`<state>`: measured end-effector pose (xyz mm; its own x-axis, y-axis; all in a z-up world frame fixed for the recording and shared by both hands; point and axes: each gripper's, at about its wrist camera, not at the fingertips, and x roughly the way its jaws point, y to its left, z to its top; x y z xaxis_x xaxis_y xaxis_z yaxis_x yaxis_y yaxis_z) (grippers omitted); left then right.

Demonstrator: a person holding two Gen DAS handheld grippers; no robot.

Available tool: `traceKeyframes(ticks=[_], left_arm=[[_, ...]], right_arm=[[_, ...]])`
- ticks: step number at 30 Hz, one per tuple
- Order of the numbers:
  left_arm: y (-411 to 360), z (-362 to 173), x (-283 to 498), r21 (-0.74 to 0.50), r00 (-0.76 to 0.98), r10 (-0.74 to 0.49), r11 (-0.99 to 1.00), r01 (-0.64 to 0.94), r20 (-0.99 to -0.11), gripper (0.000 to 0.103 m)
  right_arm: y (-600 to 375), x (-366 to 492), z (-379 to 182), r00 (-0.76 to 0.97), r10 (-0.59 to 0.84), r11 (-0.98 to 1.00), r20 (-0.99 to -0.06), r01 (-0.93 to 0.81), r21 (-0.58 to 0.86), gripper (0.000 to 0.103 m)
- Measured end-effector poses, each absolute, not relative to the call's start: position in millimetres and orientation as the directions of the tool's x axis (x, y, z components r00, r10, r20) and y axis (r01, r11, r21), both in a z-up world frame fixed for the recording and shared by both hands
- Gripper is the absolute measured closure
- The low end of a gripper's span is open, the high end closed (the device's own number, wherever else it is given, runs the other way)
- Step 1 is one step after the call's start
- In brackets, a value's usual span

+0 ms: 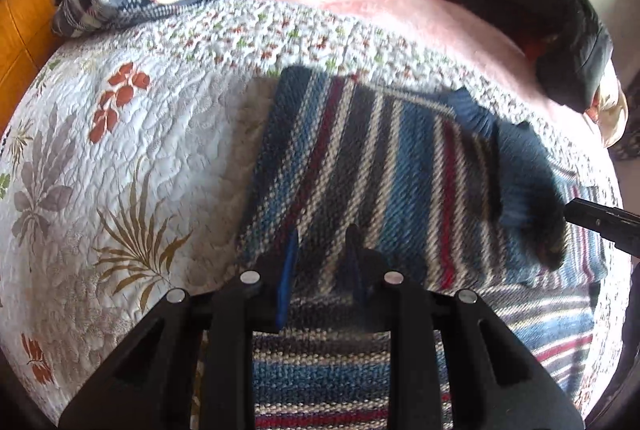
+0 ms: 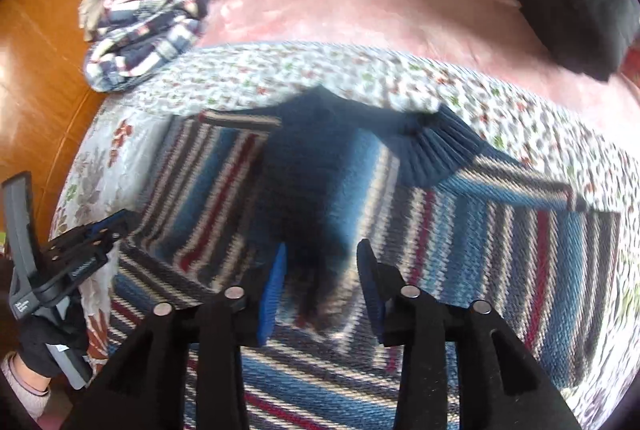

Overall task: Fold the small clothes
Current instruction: 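Lower the sleeve onto the sweater and open the left gripper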

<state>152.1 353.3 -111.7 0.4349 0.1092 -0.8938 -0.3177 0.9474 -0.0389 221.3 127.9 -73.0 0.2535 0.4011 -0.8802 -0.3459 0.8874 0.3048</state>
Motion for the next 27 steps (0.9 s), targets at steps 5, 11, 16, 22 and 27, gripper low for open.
traceKeyframes(ticks=[5, 11, 16, 22, 27], left_arm=[[347.3, -125.9, 150.2, -0.027, 0.397, 0.095, 0.956, -0.291, -0.913, 0.078], [358.7, -143.7, 150.2, -0.027, 0.366, 0.093, 0.95, -0.311, -0.926, 0.078], [355.1, -146.8, 149.9, 0.002, 0.364, 0.113, 0.956, -0.294, -0.924, 0.078], [355.6, -146.7, 147.9, 0.005, 0.369, 0.115, 0.958, -0.286, -0.922, 0.078], [353.8, -147.1, 147.6, 0.023, 0.371, 0.129, 0.961, -0.277, -0.919, 0.078]], right_arm=[[180.3, 221.9, -84.0, 0.189, 0.374, 0.861, -0.908, -0.434, 0.264, 0.062], [203.2, 228.6, -116.2, 0.166, 0.276, 0.885, -0.947, -0.429, 0.182, 0.057], [208.3, 227.2, -119.6, 0.201, 0.196, 0.888, -0.96, -0.452, 0.087, 0.079], [161.4, 230.8, -97.3, 0.184, 0.36, 0.894, -0.915, -0.349, 0.282, 0.099], [109.8, 227.4, -68.5, 0.241, 0.42, 0.895, -0.875, -0.272, 0.355, 0.099]])
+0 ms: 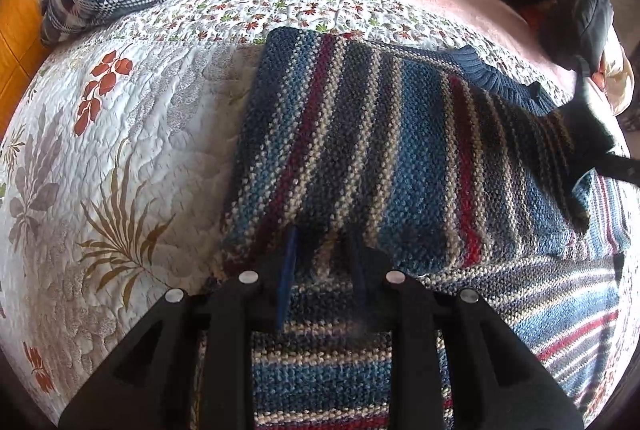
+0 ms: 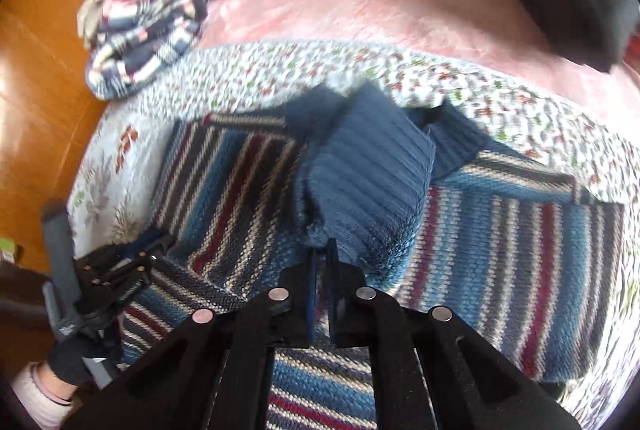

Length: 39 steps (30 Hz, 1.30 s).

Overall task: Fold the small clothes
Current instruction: 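Lower the sleeve onto the sweater and open the left gripper, then move both grippers to the ribbed hem of the sweater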

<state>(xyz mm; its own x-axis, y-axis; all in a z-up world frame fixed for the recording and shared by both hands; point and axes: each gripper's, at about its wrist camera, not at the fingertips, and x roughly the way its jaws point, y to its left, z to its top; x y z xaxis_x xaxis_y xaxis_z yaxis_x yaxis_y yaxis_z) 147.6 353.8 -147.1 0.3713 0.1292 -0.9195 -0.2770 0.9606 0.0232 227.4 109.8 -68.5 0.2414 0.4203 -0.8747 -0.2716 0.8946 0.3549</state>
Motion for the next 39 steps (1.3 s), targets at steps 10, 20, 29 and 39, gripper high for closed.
traceKeyframes(ticks=[10, 20, 29, 39], left_arm=[[352.9, -147.3, 147.4, 0.025, 0.373, 0.132, 0.96, -0.278, -0.918, 0.078], [342.4, -113.2, 147.9, -0.038, 0.458, 0.088, 0.965, -0.258, -0.884, 0.073], [331.9, -138.5, 149.3, 0.014, 0.394, 0.092, 0.98, -0.196, -0.915, 0.072], [336.1, -148.7, 150.3, -0.001, 0.373, 0.073, 0.981, -0.194, -0.925, 0.07]], right_arm=[[12.6, 213.5, -91.5, 0.19, 0.362, 0.93, -0.913, -0.142, 0.339, 0.097], [-33.5, 219.6, -119.4, 0.185, 0.503, 0.858, -0.844, 0.01, 0.514, 0.058], [-18.9, 233.9, -137.2, 0.204, 0.49, 0.859, -0.848, 0.052, 0.509, 0.093], [-21.1, 223.2, -152.3, 0.18, 0.415, 0.903, -0.892, 0.038, 0.427, 0.094]])
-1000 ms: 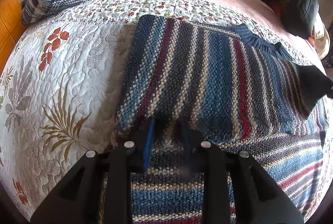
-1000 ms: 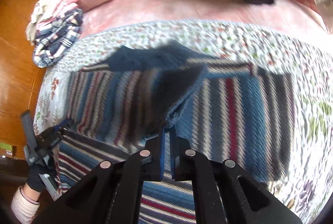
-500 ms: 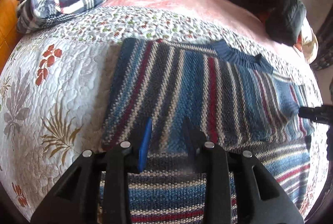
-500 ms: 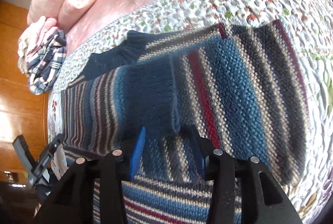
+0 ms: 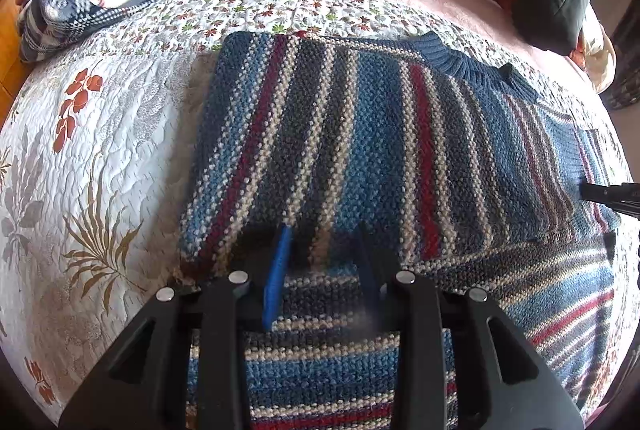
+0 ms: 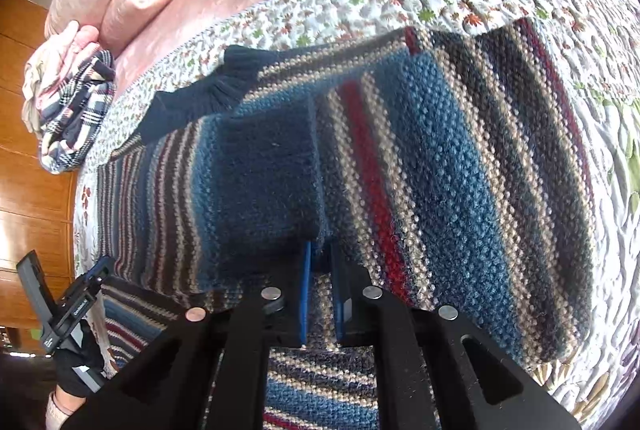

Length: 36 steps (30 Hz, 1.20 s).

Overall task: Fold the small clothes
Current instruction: 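Move both grippers to the ribbed hem of the sweater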

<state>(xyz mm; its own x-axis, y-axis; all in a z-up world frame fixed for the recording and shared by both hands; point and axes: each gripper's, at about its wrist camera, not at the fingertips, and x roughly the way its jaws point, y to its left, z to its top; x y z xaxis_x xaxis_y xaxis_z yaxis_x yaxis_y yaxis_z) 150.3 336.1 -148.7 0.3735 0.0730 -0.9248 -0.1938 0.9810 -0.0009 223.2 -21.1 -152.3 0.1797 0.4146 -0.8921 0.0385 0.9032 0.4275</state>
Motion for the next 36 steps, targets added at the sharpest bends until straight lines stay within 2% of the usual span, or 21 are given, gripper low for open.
traceKeyframes(ticks=[2, 4, 6, 8, 11, 12, 13, 15, 17, 27, 36], left_arm=[[334.0, -147.5, 150.4, 0.006, 0.37, 0.08, 0.981, -0.196, -0.926, 0.07], [330.8, -141.3, 150.7, 0.02, 0.355, 0.096, 0.977, -0.212, -0.93, 0.07], [327.6, -127.2, 146.8, 0.013, 0.345, 0.095, 0.973, -0.231, -0.934, 0.07], [321.6, -109.2, 137.3, 0.006, 0.351, 0.088, 0.973, -0.23, -0.932, 0.069], [310.1, -80.7, 104.2, -0.005, 0.356, 0.068, 0.98, -0.2, -0.932, 0.05], [305.9, -73.4, 87.1, -0.003, 0.344, 0.062, 0.982, -0.187, -0.937, 0.045], [303.8, -70.1, 74.8, 0.009, 0.328, 0.069, 0.984, -0.18, -0.942, 0.037], [299.7, -65.6, 42.1, 0.032, 0.288, 0.081, 0.985, -0.169, -0.954, 0.033], [297.1, -66.6, 9.0, 0.047, 0.234, 0.085, 0.985, -0.165, -0.969, 0.031], [325.1, -105.9, -103.9, 0.029, 0.023, 0.04, 0.934, -0.356, -0.999, 0.03], [324.3, -115.9, -119.1, 0.022, 0.002, 0.025, 0.926, -0.377, -1.0, 0.03]], right_arm=[[-17.4, 222.5, -149.9, 0.18, 0.387, 0.917, -0.904, 0.024, 0.398, 0.094], [-13.0, 220.5, -140.3, 0.181, 0.366, 0.928, -0.913, 0.001, 0.372, 0.089], [-14.8, 211.9, -122.9, 0.199, 0.394, 0.917, -0.897, -0.017, 0.399, 0.082], [-18.3, 196.8, -97.7, 0.228, 0.421, 0.906, -0.878, -0.061, 0.418, 0.081], [-25.7, 159.7, -59.4, 0.252, 0.422, 0.907, -0.871, -0.116, 0.405, 0.068], [-28.5, 143.9, -49.4, 0.246, 0.422, 0.907, -0.873, -0.122, 0.404, 0.066], [-31.1, 129.2, -42.7, 0.239, 0.422, 0.907, -0.875, -0.122, 0.404, 0.065], [-34.6, 95.4, -33.1, 0.217, 0.426, 0.905, -0.878, -0.114, 0.41, 0.058], [-38.7, 58.1, -31.4, 0.19, 0.422, 0.907, -0.887, -0.108, 0.408, 0.057], [-50.5, -88.3, -74.3, 0.017, 0.392, 0.92, -0.92, 0.007, 0.392, 0.056], [-61.5, -127.0, -109.4, -0.047, 0.385, 0.917, -0.922, 0.138, 0.375, 0.056]])
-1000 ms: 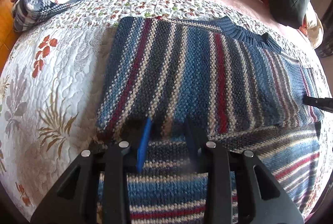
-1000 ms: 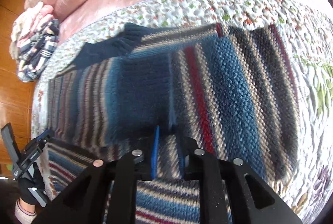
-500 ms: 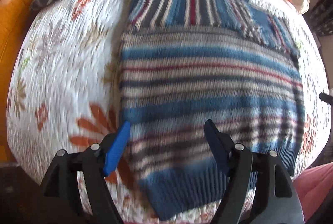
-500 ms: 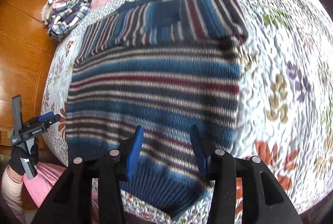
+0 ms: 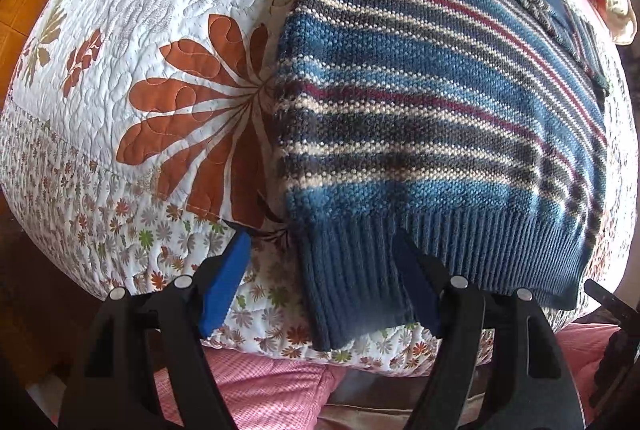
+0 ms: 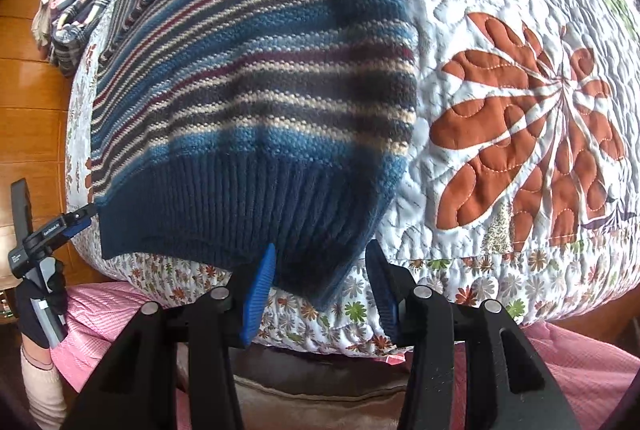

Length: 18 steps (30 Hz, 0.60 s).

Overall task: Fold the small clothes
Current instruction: 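Move both grippers to the ribbed hem of the sweater, then grasp the ribbed hem with both grippers and lift it toward the collar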

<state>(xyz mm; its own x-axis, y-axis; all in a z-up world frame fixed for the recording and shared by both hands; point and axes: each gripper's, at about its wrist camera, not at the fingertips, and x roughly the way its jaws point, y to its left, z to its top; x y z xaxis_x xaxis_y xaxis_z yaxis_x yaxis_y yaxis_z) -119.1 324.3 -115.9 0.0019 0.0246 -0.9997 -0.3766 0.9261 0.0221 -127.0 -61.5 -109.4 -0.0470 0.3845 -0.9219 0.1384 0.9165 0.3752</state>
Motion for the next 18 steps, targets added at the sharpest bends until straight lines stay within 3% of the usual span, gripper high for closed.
traceKeyframes(ticks=[11, 13, 15, 18], left_arm=[[315.2, -162.6, -119.5, -0.011, -0.138, -0.069, 0.922, -0.388, -0.988, 0.032], [304.9, -167.7, -116.9, -0.003, -0.14, -0.061, 0.923, -0.384, -0.988, 0.035], [301.1, -170.4, -117.5, -0.024, -0.128, -0.079, 0.922, -0.385, -0.989, 0.052], [292.5, -170.1, -118.8, -0.068, -0.108, -0.118, 0.92, -0.386, -0.987, 0.09]], right_arm=[[-50.8, -132.0, -139.5, -0.132, 0.399, 0.913, -0.907, 0.146, 0.38, 0.054], [-47.8, -130.7, -140.5, -0.135, 0.377, 0.923, -0.916, 0.137, 0.36, 0.061], [-50.2, -131.2, -141.3, -0.129, 0.391, 0.917, -0.911, 0.147, 0.372, 0.085], [-56.7, -130.9, -140.8, -0.123, 0.434, 0.895, -0.892, 0.169, 0.412, 0.092]])
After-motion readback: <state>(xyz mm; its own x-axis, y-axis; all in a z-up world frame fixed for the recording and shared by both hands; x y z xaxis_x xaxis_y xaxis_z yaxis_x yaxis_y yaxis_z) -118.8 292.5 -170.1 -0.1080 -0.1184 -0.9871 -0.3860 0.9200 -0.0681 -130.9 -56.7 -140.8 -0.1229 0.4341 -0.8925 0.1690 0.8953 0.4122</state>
